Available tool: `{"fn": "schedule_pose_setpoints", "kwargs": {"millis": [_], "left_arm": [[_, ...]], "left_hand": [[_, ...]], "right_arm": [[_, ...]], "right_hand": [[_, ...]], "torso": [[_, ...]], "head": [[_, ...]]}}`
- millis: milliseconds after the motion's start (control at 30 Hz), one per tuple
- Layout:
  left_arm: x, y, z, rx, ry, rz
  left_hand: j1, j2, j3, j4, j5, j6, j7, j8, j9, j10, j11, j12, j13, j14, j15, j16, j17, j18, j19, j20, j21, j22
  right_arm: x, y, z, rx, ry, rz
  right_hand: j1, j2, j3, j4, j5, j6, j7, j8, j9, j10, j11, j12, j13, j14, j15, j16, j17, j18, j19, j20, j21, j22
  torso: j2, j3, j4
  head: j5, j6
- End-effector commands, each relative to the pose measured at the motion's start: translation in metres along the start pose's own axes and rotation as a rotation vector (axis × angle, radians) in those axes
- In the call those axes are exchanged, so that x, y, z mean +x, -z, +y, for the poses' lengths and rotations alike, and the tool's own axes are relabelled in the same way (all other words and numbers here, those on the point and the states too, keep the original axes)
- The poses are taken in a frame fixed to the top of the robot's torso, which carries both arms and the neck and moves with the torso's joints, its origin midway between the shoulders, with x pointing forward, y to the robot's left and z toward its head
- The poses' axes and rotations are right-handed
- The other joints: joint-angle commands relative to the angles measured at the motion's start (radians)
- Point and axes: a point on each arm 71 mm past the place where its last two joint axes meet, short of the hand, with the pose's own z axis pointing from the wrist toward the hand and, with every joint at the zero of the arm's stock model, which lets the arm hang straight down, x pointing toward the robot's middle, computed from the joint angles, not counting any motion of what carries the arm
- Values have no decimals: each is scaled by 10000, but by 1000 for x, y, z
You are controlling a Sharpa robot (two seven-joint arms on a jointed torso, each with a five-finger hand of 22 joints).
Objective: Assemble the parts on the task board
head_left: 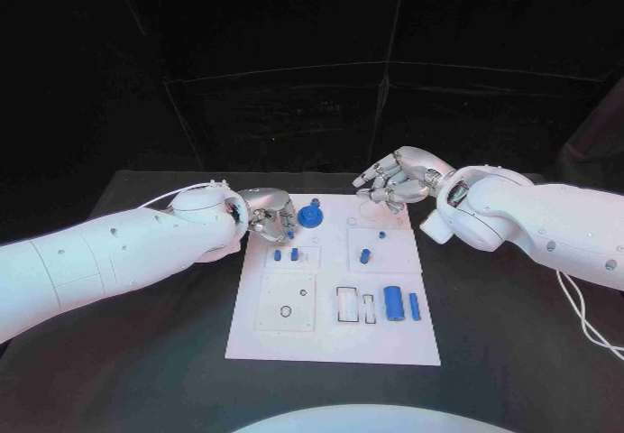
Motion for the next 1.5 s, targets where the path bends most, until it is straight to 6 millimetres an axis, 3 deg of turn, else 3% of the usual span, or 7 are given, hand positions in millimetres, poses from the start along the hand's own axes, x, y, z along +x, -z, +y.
{"fn": "schedule_pose_setpoints", "kwargs": {"millis": [33, 533, 700, 1000, 1167, 1367, 1500], "left_arm": [[0, 0, 1, -103, 32, 27], [-2, 4, 5, -138, 54, -127], [-5, 14, 13, 17, 648, -414], [-32, 46, 39, 1019, 5320, -2736], [-42, 59, 46, 1537, 9324, -4343], [-43, 65, 39, 2099, 12048, -4915], [-42, 68, 37, 2211, 12595, -4976]], "left_hand": [[-73, -82, -79, 2, 46, -151, 16, -115, -16, -101, 16, -64, -15, 361, 87, -4, -16, -124, -11, 55, -60, -22], [-128, -243, -162, -8, 46, -592, 20, -457, -6, -435, 66, -250, -27, 343, 129, -14, -87, -96, -55, 107, -162, -97], [-142, -311, -213, -18, 45, -606, 37, -484, 7, -542, 91, -293, -29, 342, 144, -14, -100, -67, -94, 120, -297, -226], [-328, -322, -581, 143, 54, -297, 203, -373, 76, -743, 215, -303, 3, 271, 242, -128, -325, 107, -364, 197, -1193, -1083], [-470, -98, -824, 355, 73, 91, 134, -176, 115, 163, 52, 339, 239, 195, 164, -181, -446, 177, -476, 197, -1460, -1302], [-329, 147, -990, 381, 85, 226, 79, -76, 75, 195, -1, 723, 364, -875, 132, -1629, -2712, 634, -1702, 170, -4139, -3669], [-292, 213, -1023, 381, 79, 253, 82, -49, 69, 180, -10, 815, 389, -1119, 141, -1942, -3194, 726, -1957, 179, -4710, -4158]], "right_arm": [[-1, 0, 2, -97, -22, -31], [-5, 2, -3, 153, 235, -169], [-10, 6, -9, 357, 1614, -166], [-17, 19, -16, 531, 5487, -32], [-12, 26, -21, 496, 7467, -40], [5, 30, -29, 434, 8435, 182], [15, 28, -31, 360, 8608, 334]], "right_hand": [[-14, -20, 72, 15, 52, 15, 7, 32, 10, -32, -24, -10, -10, 49, -10, -16, 11, 175, -21, 20, -70, 0], [5, -103, 142, 53, 31, -25, 17, 46, 7, -235, -9, -188, -161, -1, 2, -206, -97, 199, -99, 24, -217, -158], [407, -219, 527, -36, -860, 323, 22, 231, 59, -669, 28, -1368, -1262, 16, 19, -361, -110, 198, -44, 28, -262, -161], [902, -412, 1038, -249, -1745, 938, -138, 266, 60, -612, 9, -2879, -2883, 344, -26, 214, 421, 27, 602, -19, 524, 833], [878, -556, 1249, -198, -2035, 1055, -170, 96, 0, -503, 28, -3491, -3676, 480, -3, 847, 969, -101, 956, -9, 1095, 1567], [786, -713, 1380, -126, -2119, 1000, -100, -108, -59, -645, 139, -3966, -4271, 502, 77, 1124, 1185, -155, 1077, 48, 1357, 1892], [743, -802, 1445, -109, -2160, 919, -31, -247, -91, -799, 233, -4222, -4619, 478, 145, 1178, 1213, -164, 1076, 107, 1418, 1968]], "torso": [[3, -4, 6], [-4, -7, 2], [-8, -13, 5], [-17, -3, 8], [-12, -18, -6], [-10, -23, -12], [-3, -9, -1]], "head": [[-5, -2], [8, 11], [-7, 55], [-207, 189], [-416, 270], [-521, 330], [-556, 339]]}}
